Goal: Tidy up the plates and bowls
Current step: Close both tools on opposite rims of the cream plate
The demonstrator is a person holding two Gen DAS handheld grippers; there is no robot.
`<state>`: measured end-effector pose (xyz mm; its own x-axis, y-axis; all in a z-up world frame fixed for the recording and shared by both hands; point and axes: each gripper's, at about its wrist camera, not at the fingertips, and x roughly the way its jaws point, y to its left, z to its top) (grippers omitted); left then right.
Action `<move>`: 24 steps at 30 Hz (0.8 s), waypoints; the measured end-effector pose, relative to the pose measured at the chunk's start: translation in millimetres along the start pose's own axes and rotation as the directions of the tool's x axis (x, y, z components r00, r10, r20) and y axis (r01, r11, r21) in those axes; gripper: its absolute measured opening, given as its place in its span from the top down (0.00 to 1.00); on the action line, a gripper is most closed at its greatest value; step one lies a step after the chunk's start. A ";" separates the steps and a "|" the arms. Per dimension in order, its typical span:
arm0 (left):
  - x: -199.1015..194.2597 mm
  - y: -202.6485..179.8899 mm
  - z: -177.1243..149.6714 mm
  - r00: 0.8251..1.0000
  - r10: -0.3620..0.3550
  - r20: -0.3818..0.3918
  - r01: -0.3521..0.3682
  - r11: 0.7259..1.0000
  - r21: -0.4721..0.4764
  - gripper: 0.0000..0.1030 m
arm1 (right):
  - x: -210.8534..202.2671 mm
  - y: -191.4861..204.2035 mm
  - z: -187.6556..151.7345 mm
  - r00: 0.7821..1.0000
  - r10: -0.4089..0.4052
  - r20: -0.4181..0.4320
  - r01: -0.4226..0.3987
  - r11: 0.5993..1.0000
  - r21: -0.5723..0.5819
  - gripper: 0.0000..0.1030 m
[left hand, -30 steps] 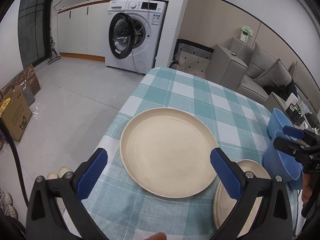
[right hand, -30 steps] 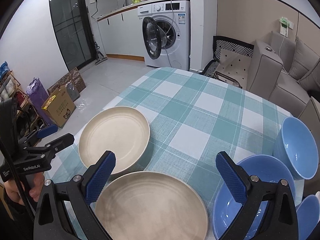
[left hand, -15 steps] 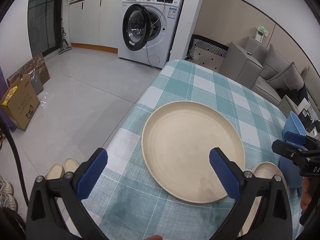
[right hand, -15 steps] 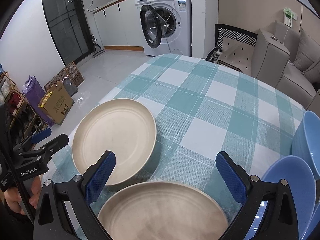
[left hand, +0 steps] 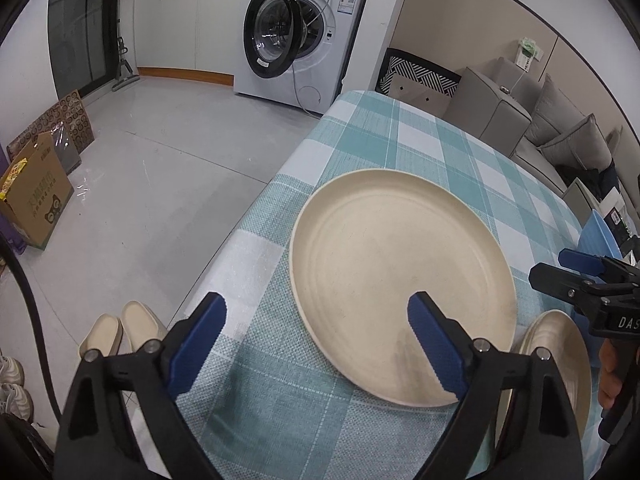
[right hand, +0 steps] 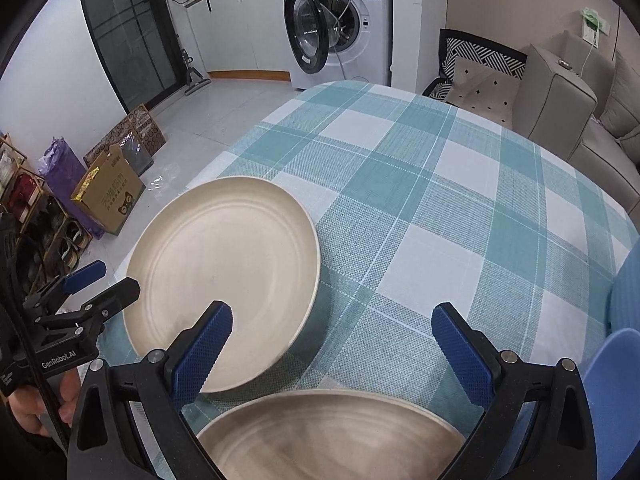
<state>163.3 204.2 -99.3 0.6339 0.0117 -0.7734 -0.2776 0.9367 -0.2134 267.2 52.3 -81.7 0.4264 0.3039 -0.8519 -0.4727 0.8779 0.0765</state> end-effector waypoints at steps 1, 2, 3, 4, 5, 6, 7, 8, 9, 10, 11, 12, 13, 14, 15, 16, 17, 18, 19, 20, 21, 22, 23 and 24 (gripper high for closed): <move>1.1 0.8 -0.4 1.000 -0.002 -0.002 0.002 1.000 -0.001 0.13 | 2.1 0.4 0.4 1.000 0.001 -0.004 -0.001 1.000 -0.001 0.01; 2.0 1.9 -0.9 1.000 -0.002 -0.004 0.002 1.000 -0.003 0.14 | 5.2 1.0 0.7 1.000 0.002 -0.008 -0.002 1.000 -0.003 0.01; 3.5 2.5 -1.4 1.000 -0.002 -0.006 0.002 1.000 -0.005 0.17 | 7.9 2.2 0.9 1.000 0.002 -0.012 -0.002 1.000 -0.007 0.01; 4.7 3.2 -1.3 1.000 -0.005 -0.009 0.005 1.000 -0.006 0.22 | 10.0 3.8 0.8 1.000 -0.001 -0.015 0.000 1.000 -0.013 0.01; 6.0 3.7 -1.2 1.000 -0.007 -0.012 0.007 1.000 -0.009 0.23 | 13.4 5.8 0.9 1.000 -0.005 -0.020 0.004 1.000 -0.024 0.01; 7.5 4.6 -1.4 1.000 -0.012 -0.015 0.012 1.000 -0.014 0.25 | 14.3 7.7 0.7 1.000 -0.007 -0.023 0.006 1.000 -0.030 0.01; 7.8 5.6 -1.7 1.000 -0.015 -0.017 0.015 1.000 -0.016 0.25 | 16.3 9.5 0.8 1.000 -0.009 -0.026 0.008 0.999 -0.038 0.02; 8.6 6.4 -2.0 1.000 -0.017 -0.018 0.016 1.000 -0.019 0.26 | 18.6 11.4 0.8 0.999 -0.011 -0.030 0.009 0.999 -0.047 0.02; 8.4 7.2 -2.8 1.000 -0.017 -0.019 0.017 1.000 -0.020 0.28 | 20.6 12.9 0.9 0.999 -0.013 -0.034 0.011 0.998 -0.054 0.03; 9.2 7.7 -3.1 1.000 -0.017 -0.021 0.017 1.000 -0.022 0.32 | 22.8 14.6 0.9 0.999 -0.016 -0.037 0.014 0.998 -0.062 0.04; 10.2 8.0 -3.2 1.000 -0.018 -0.023 0.017 1.000 -0.024 0.34 | 24.8 15.8 0.9 0.999 -0.019 -0.041 0.016 0.998 -0.069 0.06; 11.3 8.3 -3.5 0.999 -0.019 -0.027 0.018 1.000 -0.025 0.38 | 27.1 16.9 1.0 0.999 -0.020 -0.046 0.017 0.997 -0.073 0.07; 12.8 8.6 -3.8 0.999 -0.016 -0.031 0.015 1.000 -0.026 0.38 | 29.4 17.6 1.1 0.998 -0.019 -0.052 0.015 0.997 -0.075 0.09; 13.6 8.8 -4.0 0.999 -0.016 -0.033 0.015 1.000 -0.027 0.38 | 32.2 18.0 1.2 0.998 -0.016 -0.060 0.012 0.997 -0.075 0.13; 14.3 9.1 -4.2 0.999 -0.016 -0.034 0.015 0.999 -0.028 0.39 | 34.1 17.9 1.3 0.998 -0.013 -0.066 0.008 0.997 -0.075 0.15; 15.0 9.4 -4.4 0.999 -0.018 -0.038 0.017 0.999 -0.029 0.42 | 35.1 18.2 0.9 0.997 -0.011 -0.071 0.005 0.997 -0.076 0.20; 15.2 9.8 -4.6 0.999 -0.019 -0.040 0.018 0.999 -0.029 0.43 | 37.0 18.3 0.8 0.997 -0.008 -0.076 0.002 0.997 -0.077 0.24; 15.5 9.9 -4.3 0.999 -0.019 -0.040 0.018 0.999 -0.030 0.45 | 38.2 18.3 0.6 0.997 -0.007 -0.079 0.001 0.997 -0.078 0.25; 15.7 10.2 -4.4 0.999 -0.017 -0.040 0.016 0.999 -0.032 0.45 | 39.7 18.1 0.5 0.997 -0.007 -0.082 0.001 0.997 -0.080 0.29; 16.3 10.3 -4.4 0.999 -0.015 -0.040 0.014 0.999 -0.033 0.45 | 41.4 18.4 0.2 0.996 -0.006 -0.087 -0.001 0.997 -0.082 0.33; 16.9 10.8 -4.6 0.999 -0.014 -0.041 0.013 0.999 -0.036 0.45 | 43.0 18.3 0.1 0.996 -0.005 -0.091 -0.002 0.997 -0.083 0.34; 17.0 11.3 -5.0 0.999 -0.015 -0.041 0.013 0.999 -0.037 0.45 | 44.3 18.5 -0.3 0.995 -0.004 -0.095 -0.004 0.996 -0.084 0.37; 16.8 11.8 -5.0 0.999 -0.015 -0.040 0.014 0.999 -0.040 0.45 | 45.7 18.6 -0.7 0.995 -0.002 -0.100 -0.006 0.997 -0.083 0.40; 16.5 12.3 -5.1 0.999 -0.015 -0.039 0.013 0.999 -0.042 0.45 | 46.9 18.8 -1.2 0.995 0.000 -0.104 -0.008 0.996 -0.083 0.41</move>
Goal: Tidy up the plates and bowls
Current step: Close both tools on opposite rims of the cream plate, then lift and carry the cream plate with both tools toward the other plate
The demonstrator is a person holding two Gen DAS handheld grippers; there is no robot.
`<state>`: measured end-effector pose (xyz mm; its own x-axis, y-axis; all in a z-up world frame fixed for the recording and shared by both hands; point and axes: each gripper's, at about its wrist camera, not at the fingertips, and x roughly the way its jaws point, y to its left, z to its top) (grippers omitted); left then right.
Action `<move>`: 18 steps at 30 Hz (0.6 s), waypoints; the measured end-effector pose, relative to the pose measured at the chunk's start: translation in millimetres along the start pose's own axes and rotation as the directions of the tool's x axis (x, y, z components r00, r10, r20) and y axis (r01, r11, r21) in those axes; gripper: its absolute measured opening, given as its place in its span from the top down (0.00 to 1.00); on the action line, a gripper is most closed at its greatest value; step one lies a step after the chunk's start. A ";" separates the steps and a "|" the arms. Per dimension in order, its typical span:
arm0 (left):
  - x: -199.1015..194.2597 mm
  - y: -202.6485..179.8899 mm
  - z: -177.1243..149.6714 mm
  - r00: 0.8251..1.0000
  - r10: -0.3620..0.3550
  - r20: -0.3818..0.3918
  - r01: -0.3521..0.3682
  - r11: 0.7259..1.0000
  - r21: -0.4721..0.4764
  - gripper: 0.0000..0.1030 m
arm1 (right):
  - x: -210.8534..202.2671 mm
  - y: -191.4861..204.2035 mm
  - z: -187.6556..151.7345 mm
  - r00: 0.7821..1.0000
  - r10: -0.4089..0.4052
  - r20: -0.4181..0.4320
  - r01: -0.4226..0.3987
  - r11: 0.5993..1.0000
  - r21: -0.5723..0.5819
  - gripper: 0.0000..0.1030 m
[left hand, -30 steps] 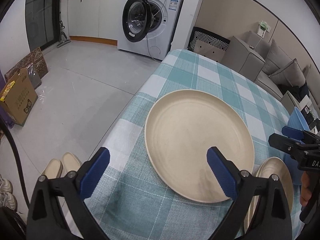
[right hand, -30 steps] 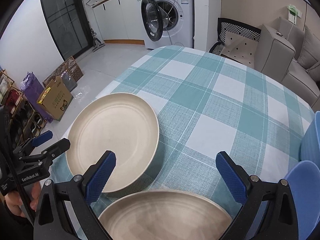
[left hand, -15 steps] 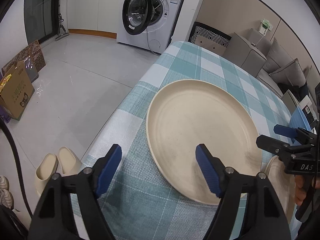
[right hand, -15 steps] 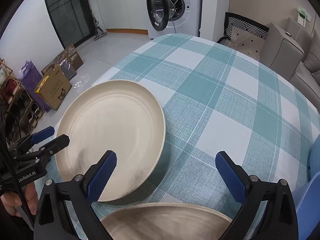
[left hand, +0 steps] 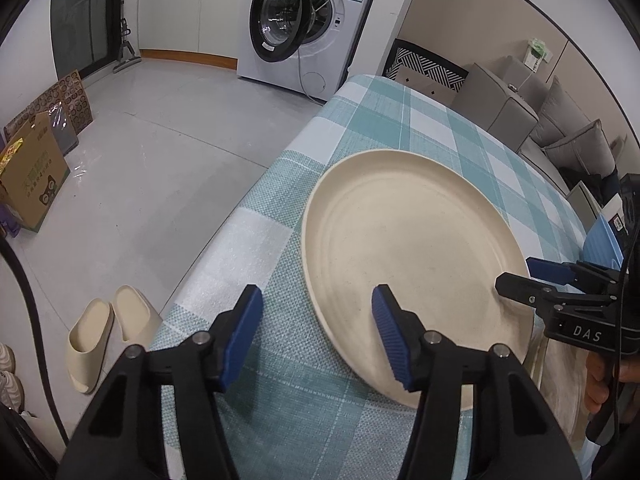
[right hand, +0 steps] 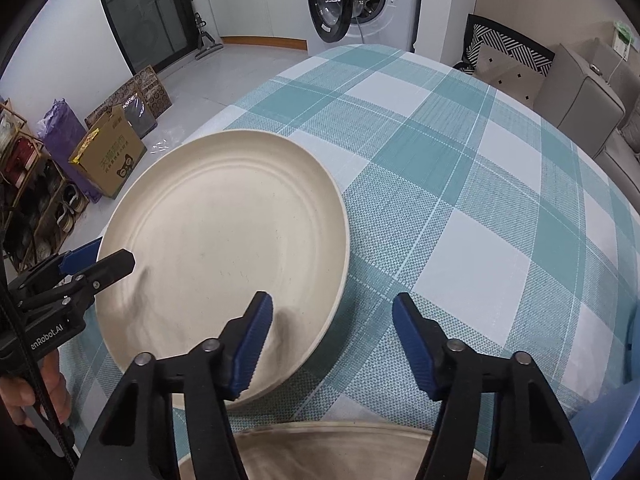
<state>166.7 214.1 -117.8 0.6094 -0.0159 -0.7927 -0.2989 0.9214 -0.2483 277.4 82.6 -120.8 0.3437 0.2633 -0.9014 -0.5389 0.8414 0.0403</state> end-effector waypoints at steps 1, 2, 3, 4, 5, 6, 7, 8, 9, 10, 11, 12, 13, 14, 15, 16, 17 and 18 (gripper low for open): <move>-0.3 0.3 -0.3 1.000 0.001 0.000 -0.001 1.000 0.000 0.46 | 1.2 0.0 -0.1 1.000 0.001 -0.004 -0.001 1.000 0.000 0.42; -0.6 0.5 -0.8 1.000 0.003 0.000 -0.003 1.000 0.002 0.47 | 2.4 0.3 -0.2 1.000 0.003 -0.006 -0.003 1.000 -0.001 0.46; -0.9 0.2 -1.1 1.000 0.003 0.001 -0.003 1.000 0.004 0.48 | 3.0 0.7 -0.4 1.000 0.006 -0.008 -0.006 1.000 -0.002 0.48; -0.9 0.4 -1.2 1.000 0.003 0.002 -0.003 1.000 0.005 0.50 | 3.8 1.3 -0.7 1.000 0.007 -0.009 -0.007 1.000 -0.004 0.52; -1.0 0.6 -1.2 1.000 0.005 0.003 -0.005 1.000 0.005 0.51 | 4.0 1.6 -1.0 1.000 0.007 -0.009 -0.007 1.000 -0.006 0.55; -0.8 0.7 -0.9 1.000 0.006 0.003 -0.006 1.000 0.005 0.53 | 4.0 2.2 -1.3 1.000 0.008 -0.006 -0.008 1.000 -0.008 0.56; -0.9 0.9 -1.1 1.000 0.005 0.004 -0.005 1.000 0.006 0.54 | 3.4 2.5 -1.6 1.000 0.011 -0.005 -0.011 1.000 -0.009 0.59; -1.0 0.9 -1.2 1.000 0.006 0.004 -0.006 1.000 0.008 0.55 | 3.1 3.2 -1.9 1.000 0.015 -0.004 -0.015 1.000 -0.010 0.62; -1.0 0.7 -1.4 1.000 0.007 0.004 -0.008 1.000 0.012 0.58 | 2.3 3.9 -2.1 1.000 0.015 -0.002 -0.015 1.000 -0.012 0.64; -1.0 0.5 -1.4 1.000 0.010 0.004 -0.010 1.000 0.015 0.61 | 1.6 4.4 -2.2 1.000 0.014 0.001 -0.014 1.000 -0.014 0.67; -0.9 0.3 -1.4 1.000 0.010 0.004 -0.010 1.000 0.017 0.63 | 1.1 5.2 -2.5 1.000 0.013 0.002 -0.013 1.000 -0.016 0.68; -0.8 -0.2 -1.2 1.000 0.009 0.003 -0.009 1.000 0.021 0.65 | 0.6 5.5 -2.8 1.000 0.014 0.003 -0.014 1.000 -0.017 0.69; -0.8 -0.7 -1.4 1.000 0.005 0.003 -0.005 1.000 0.024 0.68 | 0.0 6.0 -3.0 1.000 0.015 0.006 -0.015 1.000 -0.018 0.72; -1.1 -1.5 -1.6 1.000 0.002 0.002 -0.002 1.000 0.029 0.68 | -0.6 7.1 -3.3 1.000 0.013 0.008 -0.013 1.000 -0.022 0.75; -1.6 -3.0 -1.9 1.000 -0.001 0.005 0.001 0.999 0.040 0.70 | -1.3 8.7 -3.5 1.000 0.012 0.011 -0.012 1.000 -0.028 0.76; -2.0 -4.9 -1.8 1.000 -0.003 0.008 0.002 0.999 0.049 0.73 | -2.0 9.5 -3.8 1.000 0.009 0.014 -0.009 0.999 -0.032 0.79; -3.2 -6.5 -2.0 1.000 -0.004 0.013 0.003 0.998 0.055 0.73 | -2.8 10.7 -4.0 1.000 -0.001 0.019 0.002 0.999 -0.036 0.80; -4.1 -8.0 -1.9 1.000 -0.006 0.017 0.005 0.998 0.060 0.73 | -3.2 11.6 -4.2 1.000 -0.008 0.022 0.009 0.999 -0.040 0.80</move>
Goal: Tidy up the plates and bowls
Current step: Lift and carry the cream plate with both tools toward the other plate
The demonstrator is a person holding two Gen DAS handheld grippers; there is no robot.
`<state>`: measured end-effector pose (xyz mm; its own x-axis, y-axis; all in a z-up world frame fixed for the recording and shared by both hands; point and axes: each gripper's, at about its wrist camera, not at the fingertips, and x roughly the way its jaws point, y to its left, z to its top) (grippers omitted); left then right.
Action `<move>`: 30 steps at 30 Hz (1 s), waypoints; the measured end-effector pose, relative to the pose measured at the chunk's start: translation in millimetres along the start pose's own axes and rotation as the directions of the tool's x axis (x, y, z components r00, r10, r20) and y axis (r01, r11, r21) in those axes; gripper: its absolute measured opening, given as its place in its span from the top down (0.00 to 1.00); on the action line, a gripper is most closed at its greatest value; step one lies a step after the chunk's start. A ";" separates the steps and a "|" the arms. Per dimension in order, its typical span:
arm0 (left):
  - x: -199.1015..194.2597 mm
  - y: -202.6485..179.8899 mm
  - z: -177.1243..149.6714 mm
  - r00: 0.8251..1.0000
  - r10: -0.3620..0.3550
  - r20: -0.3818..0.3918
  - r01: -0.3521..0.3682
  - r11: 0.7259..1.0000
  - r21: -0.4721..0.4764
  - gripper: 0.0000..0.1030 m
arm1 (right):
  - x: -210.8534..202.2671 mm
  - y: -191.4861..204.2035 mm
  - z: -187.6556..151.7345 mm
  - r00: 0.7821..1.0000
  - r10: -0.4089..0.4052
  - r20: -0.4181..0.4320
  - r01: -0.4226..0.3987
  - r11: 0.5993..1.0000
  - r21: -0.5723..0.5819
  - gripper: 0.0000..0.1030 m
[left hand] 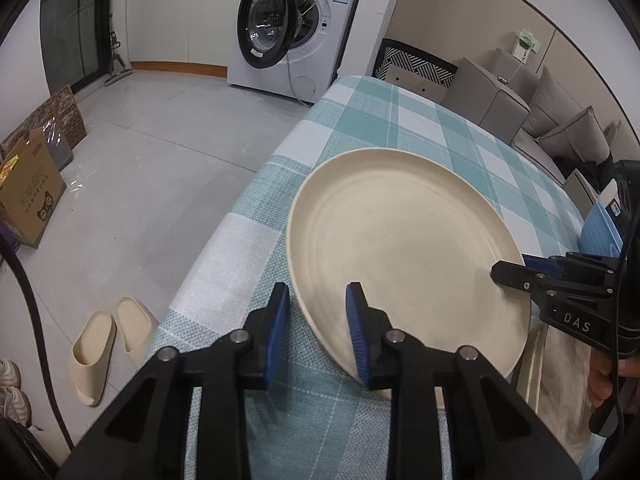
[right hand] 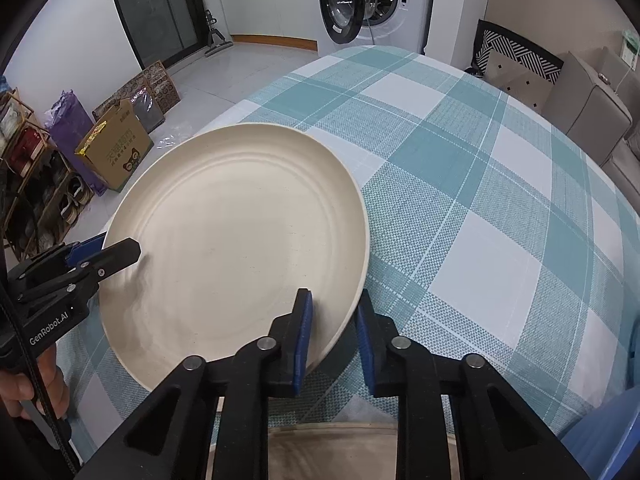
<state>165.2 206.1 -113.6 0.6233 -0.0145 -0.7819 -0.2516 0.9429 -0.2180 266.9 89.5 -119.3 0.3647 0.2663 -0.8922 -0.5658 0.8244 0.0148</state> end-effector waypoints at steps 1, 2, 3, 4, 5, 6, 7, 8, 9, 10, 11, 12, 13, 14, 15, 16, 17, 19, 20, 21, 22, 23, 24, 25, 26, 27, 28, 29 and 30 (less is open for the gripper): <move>-0.7 -1.5 -0.1 1.000 -0.001 0.003 0.001 1.000 0.007 0.73 | -0.4 1.0 -0.3 1.000 -0.006 0.003 0.006 1.000 -0.003 0.80; -1.1 -2.9 -0.5 1.000 0.005 0.005 -0.005 1.000 0.013 0.73 | -0.6 1.1 -0.7 1.000 -0.011 0.005 0.011 1.000 -0.005 0.80; -1.1 -3.5 -0.5 1.000 0.009 0.005 -0.009 1.000 0.017 0.74 | -0.8 0.9 -1.0 1.000 -0.014 0.007 0.014 1.000 -0.005 0.81; -0.6 -2.9 -0.4 1.000 0.010 0.002 -0.010 1.000 0.016 0.74 | -1.3 1.1 -1.3 1.000 -0.016 0.008 0.016 1.000 -0.005 0.81; -0.3 -1.8 -0.3 1.000 0.010 0.001 -0.010 1.000 0.011 0.74 | -1.7 1.0 -1.7 1.000 -0.016 0.008 0.016 1.000 -0.004 0.81; 0.0 -0.7 -0.2 1.000 0.011 0.001 -0.011 1.000 0.008 0.74 | -1.8 0.7 -1.9 1.000 -0.016 0.009 0.016 1.000 -0.003 0.81; -0.1 0.3 -0.1 1.000 0.011 0.001 -0.011 1.000 0.007 0.75 | -2.0 0.8 -2.1 1.000 -0.018 0.009 0.018 1.000 -0.004 0.81; -0.6 0.7 0.0 1.000 0.011 0.003 -0.011 1.000 0.006 0.75 | -2.4 1.4 -2.5 1.000 -0.019 0.010 0.019 1.000 -0.006 0.81; -1.4 1.0 0.4 1.000 0.008 0.008 -0.008 1.000 0.007 0.76 | -2.6 1.7 -2.8 1.000 -0.020 0.010 0.020 1.000 -0.007 0.81; -2.3 0.5 0.3 1.000 0.005 0.012 -0.006 1.000 0.010 0.76 | -2.8 2.2 -2.9 1.000 -0.022 0.011 0.022 1.000 -0.009 0.81; -2.7 -0.4 0.0 1.000 0.004 0.014 -0.004 1.000 0.014 0.77 | -2.5 2.1 -2.8 1.000 -0.023 0.012 0.023 1.000 -0.010 0.81; -2.7 -1.4 -0.3 1.000 0.011 0.015 -0.012 1.000 0.019 0.77 | -2.2 1.9 -2.7 1.000 -0.023 0.013 0.023 1.000 -0.011 0.81; -2.4 -2.1 -0.5 1.000 0.017 0.016 -0.018 1.000 0.023 0.78 | -2.0 1.8 -2.8 1.000 -0.024 0.015 0.024 1.000 -0.011 0.81; -2.3 -2.3 -0.5 1.000 0.019 0.017 -0.019 1.000 0.023 0.78 | -2.0 2.1 -3.0 1.000 -0.025 0.017 0.026 1.000 -0.013 0.81; -2.6 -2.3 -0.5 1.000 0.019 0.017 -0.019 1.000 0.022 0.78 | -1.9 2.2 -3.2 0.999 -0.027 0.018 0.028 1.000 -0.015 0.81; -3.3 -2.2 -0.8 1.000 0.018 0.017 -0.019 1.000 0.022 0.78 | -1.9 2.4 -3.2 0.999 -0.029 0.018 0.029 0.999 -0.016 0.81; -3.7 -2.1 -0.8 1.000 0.018 0.017 -0.018 1.000 0.022 0.78 | -1.8 2.4 -3.2 0.999 -0.030 0.019 0.030 0.999 -0.017 0.81; -3.8 -2.6 -0.6 1.000 0.018 0.019 -0.018 1.000 0.024 0.78 | -1.6 2.5 -3.3 0.999 -0.033 0.020 0.034 0.999 -0.018 0.81; -4.3 -3.1 -0.4 1.000 0.018 0.021 -0.019 1.000 0.025 0.78 | -1.9 2.9 -3.6 0.999 -0.036 0.021 0.036 0.999 -0.019 0.81; -4.7 -3.9 -0.5 1.000 0.020 0.023 -0.020 0.999 0.028 0.78 | -2.2 2.7 -3.9 0.999 -0.037 0.022 0.038 0.999 -0.019 0.81; -4.9 -4.1 -0.8 1.000 0.020 0.023 -0.020 0.999 0.030 0.78 | -2.4 2.6 -4.1 0.999 -0.038 0.022 0.038 0.999 -0.019 0.81; -5.1 -4.2 -0.8 1.000 0.019 0.024 -0.020 0.999 0.029 0.78 | -2.7 2.4 -4.4 0.999 -0.038 0.023 0.038 0.999 -0.017 0.81; -5.1 -4.0 -0.7 1.000 0.018 0.024 -0.019 0.999 0.029 0.78 | -3.2 2.3 -4.7 0.999 -0.038 0.025 0.038 0.999 -0.016 0.81; -5.3 -4.1 -0.6 0.999 0.019 0.026 -0.020 0.999 0.030 0.78 | -3.6 2.4 -5.0 0.999 -0.039 0.026 0.039 0.999 -0.018 0.81; -5.6 -4.5 -0.5 0.999 0.020 0.027 -0.021 0.999 0.032 0.78 | -4.3 2.3 -5.3 0.999 -0.039 0.029 0.039 0.999 -0.018 0.81; -6.0 -4.7 -0.3 0.999 0.020 0.028 -0.021 0.999 0.033 0.78 | -5.1 2.0 -5.6 0.999 -0.039 0.031 0.039 0.999 -0.018 0.81; -6.6 -5.0 -0.2 0.999 0.019 0.030 -0.020 0.999 0.033 0.78 | -5.3 1.5 -5.5 0.999 -0.039 0.032 0.039 0.999 -0.018 0.81; -7.4 -5.2 -0.5 0.999 0.018 0.031 -0.019 0.999 0.033 0.78 | -6.0 1.1 -5.6 0.999 -0.038 0.034 0.039 0.999 -0.017 0.81; -8.2 -5.6 -0.5 0.999 0.019 0.033 -0.020 0.999 0.035 0.78 | -6.9 0.9 -5.8 0.999 -0.039 0.036 0.039 0.999 -0.017 0.81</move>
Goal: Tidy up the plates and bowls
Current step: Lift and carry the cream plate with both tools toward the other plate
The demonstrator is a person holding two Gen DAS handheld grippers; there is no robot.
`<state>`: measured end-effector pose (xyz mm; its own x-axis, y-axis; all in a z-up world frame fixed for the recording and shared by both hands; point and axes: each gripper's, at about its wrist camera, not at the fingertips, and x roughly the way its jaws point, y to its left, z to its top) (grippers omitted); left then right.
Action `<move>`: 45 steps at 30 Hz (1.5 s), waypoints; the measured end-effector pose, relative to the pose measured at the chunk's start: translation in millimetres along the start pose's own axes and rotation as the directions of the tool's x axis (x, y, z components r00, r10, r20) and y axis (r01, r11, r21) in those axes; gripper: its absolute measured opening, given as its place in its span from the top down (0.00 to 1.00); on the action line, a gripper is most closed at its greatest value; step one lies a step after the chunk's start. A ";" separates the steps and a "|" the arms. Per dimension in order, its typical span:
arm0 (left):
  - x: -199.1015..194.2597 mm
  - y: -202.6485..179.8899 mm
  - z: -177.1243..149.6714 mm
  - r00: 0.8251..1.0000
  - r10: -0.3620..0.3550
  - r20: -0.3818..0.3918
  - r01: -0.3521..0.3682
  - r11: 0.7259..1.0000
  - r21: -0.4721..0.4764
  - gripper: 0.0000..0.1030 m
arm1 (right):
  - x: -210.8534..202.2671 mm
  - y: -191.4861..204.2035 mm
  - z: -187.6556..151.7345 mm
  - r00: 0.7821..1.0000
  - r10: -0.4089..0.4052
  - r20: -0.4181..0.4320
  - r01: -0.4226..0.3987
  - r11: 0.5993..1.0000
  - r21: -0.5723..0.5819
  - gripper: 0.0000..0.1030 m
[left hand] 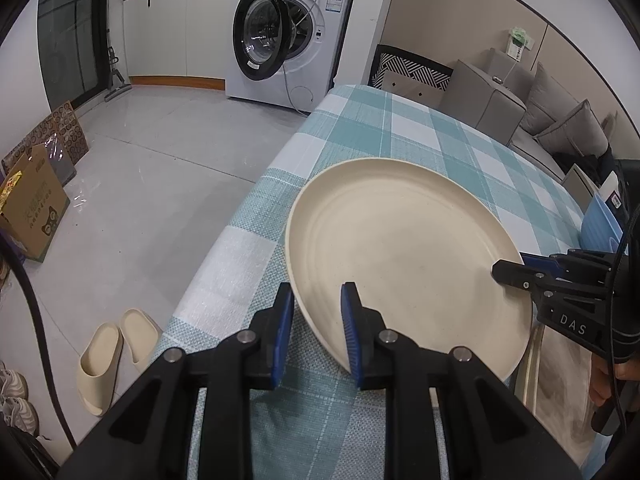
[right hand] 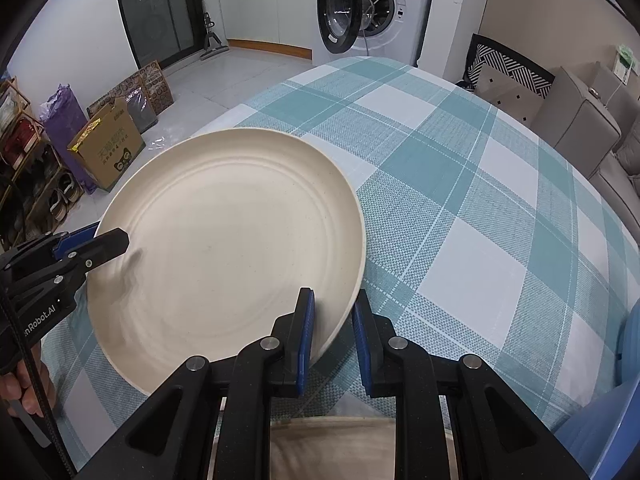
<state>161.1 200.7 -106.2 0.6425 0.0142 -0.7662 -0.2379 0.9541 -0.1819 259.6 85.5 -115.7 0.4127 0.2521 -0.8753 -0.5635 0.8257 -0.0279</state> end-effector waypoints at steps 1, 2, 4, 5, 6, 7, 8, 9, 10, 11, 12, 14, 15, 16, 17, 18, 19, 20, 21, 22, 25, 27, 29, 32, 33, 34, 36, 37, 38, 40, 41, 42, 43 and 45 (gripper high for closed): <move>-0.8 -0.5 0.2 1.000 0.000 0.002 0.000 1.000 0.001 0.78 | -1.0 0.1 -0.2 1.000 -0.002 0.003 0.002 1.000 -0.001 0.81; -1.7 -1.1 0.5 1.000 0.000 0.005 0.000 1.000 0.001 0.78 | -2.3 0.1 -0.2 1.000 -0.004 0.007 0.004 1.000 -0.003 0.81; -3.8 -2.3 0.9 1.000 0.001 0.009 -0.001 1.000 0.004 0.78 | -4.5 0.4 -0.5 1.000 -0.007 0.013 0.007 1.000 -0.004 0.81; -5.1 -2.9 1.2 1.000 0.000 0.012 0.000 1.000 0.005 0.78 | -6.1 0.3 -0.6 1.000 -0.007 0.016 0.007 1.000 -0.003 0.81; -6.4 -3.3 1.6 1.000 -0.002 0.015 0.002 1.000 0.006 0.78 | -7.4 0.3 -0.9 1.000 -0.008 0.018 0.008 1.000 -0.002 0.81; -7.6 -3.5 1.6 1.000 -0.003 0.017 0.003 1.000 0.006 0.78 | -9.0 0.3 -1.4 1.000 -0.009 0.021 0.009 1.000 -0.002 0.81; -8.8 -4.2 2.0 1.000 -0.003 0.020 0.003 1.000 0.007 0.78 | -11.1 0.2 -1.7 1.000 -0.011 0.025 0.011 1.000 -0.001 0.81; -10.3 -5.1 2.3 1.000 -0.003 0.024 0.002 1.000 0.010 0.78 | -12.5 0.2 -1.6 1.000 -0.012 0.027 0.012 1.000 -0.001 0.81; -11.8 -5.6 2.5 1.000 -0.003 0.026 0.003 1.000 0.011 0.78 | -14.3 0.3 -1.8 0.999 -0.014 0.030 0.014 1.000 -0.001 0.81; -12.5 -6.2 2.6 1.000 -0.004 0.028 0.004 1.000 0.011 0.78 | -15.6 -0.1 -1.7 0.999 -0.015 0.032 0.015 1.000 -0.001 0.81; -13.8 -6.7 2.9 1.000 -0.005 0.031 0.005 1.000 0.012 0.78 | -17.4 -0.2 -1.7 0.999 -0.016 0.034 0.016 1.000 -0.001 0.81; -16.5 -8.0 3.3 0.999 -0.008 0.036 0.007 1.000 0.015 0.78 | -21.0 -0.6 -1.7 0.999 -0.018 0.040 0.018 1.000 0.001 0.81; -17.9 -8.7 3.5 0.999 -0.009 0.039 0.008 1.000 0.016 0.78 | -23.1 -0.9 -2.0 0.999 -0.019 0.043 0.019 1.000 0.002 0.81; -19.1 -9.4 3.2 0.999 -0.010 0.042 0.009 1.000 0.016 0.78 | -25.3 -1.2 -2.2 0.999 -0.020 0.046 0.020 1.000 0.003 0.81; -20.6 -10.2 3.5 0.999 -0.011 0.044 0.011 1.000 0.018 0.78 | -27.0 -1.2 -2.3 0.999 -0.021 0.048 0.021 1.000 0.004 0.81; -22.0 -10.8 3.6 0.999 -0.013 0.046 0.012 1.000 0.020 0.78 | -28.5 -1.5 -2.5 0.999 -0.022 0.049 0.022 1.000 0.004 0.81; -23.0 -11.7 4.1 0.999 -0.014 0.049 0.012 1.000 0.021 0.78 | -30.6 -1.7 -3.1 0.998 -0.023 0.052 0.023 1.000 0.005 0.81; -24.3 -12.7 4.3 0.999 -0.015 0.051 0.014 1.000 0.024 0.78 | -32.9 -2.2 -3.6 0.998 -0.024 0.055 0.024 1.000 0.008 0.81; -25.5 -13.7 4.5 0.998 -0.017 0.053 0.016 1.000 0.026 0.78 | -34.0 -2.6 -3.9 0.998 -0.025 0.056 0.025 1.000 0.009 0.81; -26.9 -14.0 4.5 0.998 -0.019 0.055 0.017 0.999 0.028 0.78 | -35.8 -3.1 -4.5 0.998 -0.026 0.058 0.026 1.000 0.011 0.81; -30.3 -17.2 5.0 0.998 -0.023 0.061 0.021 0.999 0.037 0.78 | -40.6 -4.5 -6.6 0.998 -0.030 0.061 0.029 0.999 0.016 0.81; -31.8 -19.6 5.2 0.998 -0.027 0.062 0.025 0.999 0.040 0.78 | -44.7 -5.5 -8.0 0.997 -0.035 0.065 0.034 0.999 0.017 0.81; -34.1 -22.1 5.5 0.997 -0.033 0.065 0.030 0.999 0.045 0.78 | -49.3 -6.5 -9.8 0.997 -0.042 0.070 0.040 0.999 0.020 0.81; -37.3 -23.1 5.2 0.997 -0.040 0.066 0.037 0.998 0.049 0.78 | -54.3 -7.2 -12.3 0.996 -0.043 0.074 0.042 0.999 0.024 0.81; -37.5 -23.3 5.5 0.997 -0.042 0.067 0.039 0.998 0.051 0.78 | -55.8 -7.6 -13.6 0.996 -0.045 0.077 0.043 0.999 0.025 0.81; -38.4 -24.4 5.4 0.997 -0.043 0.068 0.040 0.998 0.054 0.78 | -57.4 -7.8 -15.1 0.996 -0.046 0.078 0.044 0.999 0.027 0.81; -40.4 -27.3 5.0 0.997 -0.044 0.070 0.039 0.997 0.062 0.78 | -60.1 -9.2 -17.4 0.996 -0.049 0.080 0.047 0.998 0.031 0.81; -41.6 -29.0 4.6 0.996 -0.044 0.072 0.040 0.997 0.066 0.78 | -61.7 -9.8 -18.6 0.995 -0.053 0.081 0.050 0.998 0.033 0.81; -43.0 -30.9 4.5 0.996 -0.045 0.073 0.040 0.997 0.072 0.78 | -63.7 -10.8 -20.2 0.995 -0.055 0.082 0.052 0.998 0.038 0.81; -45.6 -34.6 4.0 0.996 -0.049 0.076 0.043 0.996 0.081 0.78 | -66.8 -13.0 -22.8 0.995 -0.057 0.082 0.054 0.998 0.045 0.81; -46.4 -36.2 3.4 0.996 -0.051 0.078 0.044 0.995 0.085 0.78 | -68.8 -13.9 -24.4 0.995 -0.059 0.083 0.055 0.997 0.046 0.81; -47.7 -37.3 3.1 0.995 -0.053 0.079 0.046 0.995 0.088 0.78 | -70.4 -14.7 -25.5 0.995 -0.060 0.083 0.056 0.997 0.048 0.81; -48.7 -38.8 2.8 0.995 -0.055 0.079 0.048 0.995 0.092 0.78 | -72.5 -15.4 -26.9 0.995 -0.061 0.085 0.057 0.997 0.052 0.81; -50.7 -41.6 2.6 0.995 -0.058 0.081 0.050 0.994 0.097 0.78 | -77.4 -17.2 -29.7 0.994 -0.066 0.090 0.061 0.997 0.057 0.81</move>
<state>140.4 161.1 -58.2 0.7124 -0.0173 -0.7015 -0.1333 0.9781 -0.1596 216.0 36.8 -61.9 0.5114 0.2413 -0.8248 -0.4958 0.8668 -0.0538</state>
